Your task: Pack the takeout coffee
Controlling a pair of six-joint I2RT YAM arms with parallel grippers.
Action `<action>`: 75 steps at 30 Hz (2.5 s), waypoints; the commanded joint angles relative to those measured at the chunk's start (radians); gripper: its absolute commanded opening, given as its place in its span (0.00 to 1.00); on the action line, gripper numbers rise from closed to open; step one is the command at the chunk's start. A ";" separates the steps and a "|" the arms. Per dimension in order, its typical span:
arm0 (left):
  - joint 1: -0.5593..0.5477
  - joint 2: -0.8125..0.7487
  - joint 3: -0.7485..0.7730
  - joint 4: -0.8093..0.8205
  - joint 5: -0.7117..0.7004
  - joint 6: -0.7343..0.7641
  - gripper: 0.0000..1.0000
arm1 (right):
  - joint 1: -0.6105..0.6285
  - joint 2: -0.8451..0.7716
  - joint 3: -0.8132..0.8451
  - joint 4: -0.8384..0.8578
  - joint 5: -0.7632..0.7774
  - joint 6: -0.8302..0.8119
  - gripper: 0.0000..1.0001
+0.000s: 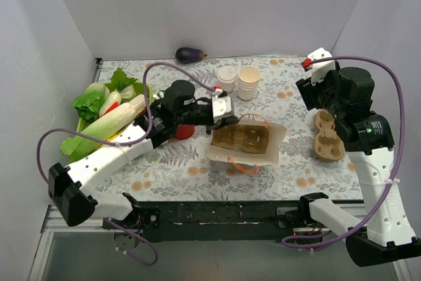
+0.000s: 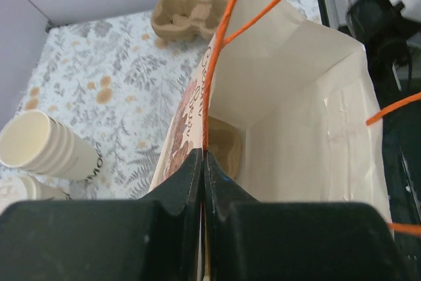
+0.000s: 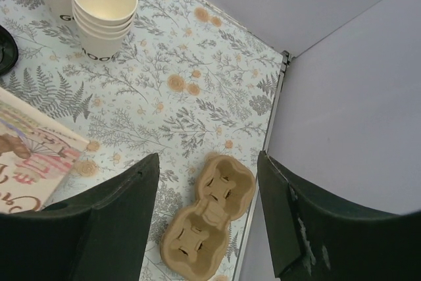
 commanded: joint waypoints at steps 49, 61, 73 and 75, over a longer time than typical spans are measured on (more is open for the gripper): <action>0.304 0.053 0.308 -0.084 -0.198 -0.543 0.87 | -0.150 0.315 -0.149 -0.094 -0.438 -0.143 0.68; 0.452 0.004 0.318 -0.102 -0.352 -0.416 0.89 | 0.007 0.424 -0.294 -0.071 -0.604 -0.145 0.56; 0.452 0.022 0.305 -0.099 -0.346 -0.414 0.90 | 0.228 0.503 -0.228 -0.022 -0.617 -0.028 0.60; 0.452 0.032 0.319 -0.110 -0.349 -0.396 0.91 | 0.159 0.510 -0.148 -0.050 -0.607 -0.040 0.60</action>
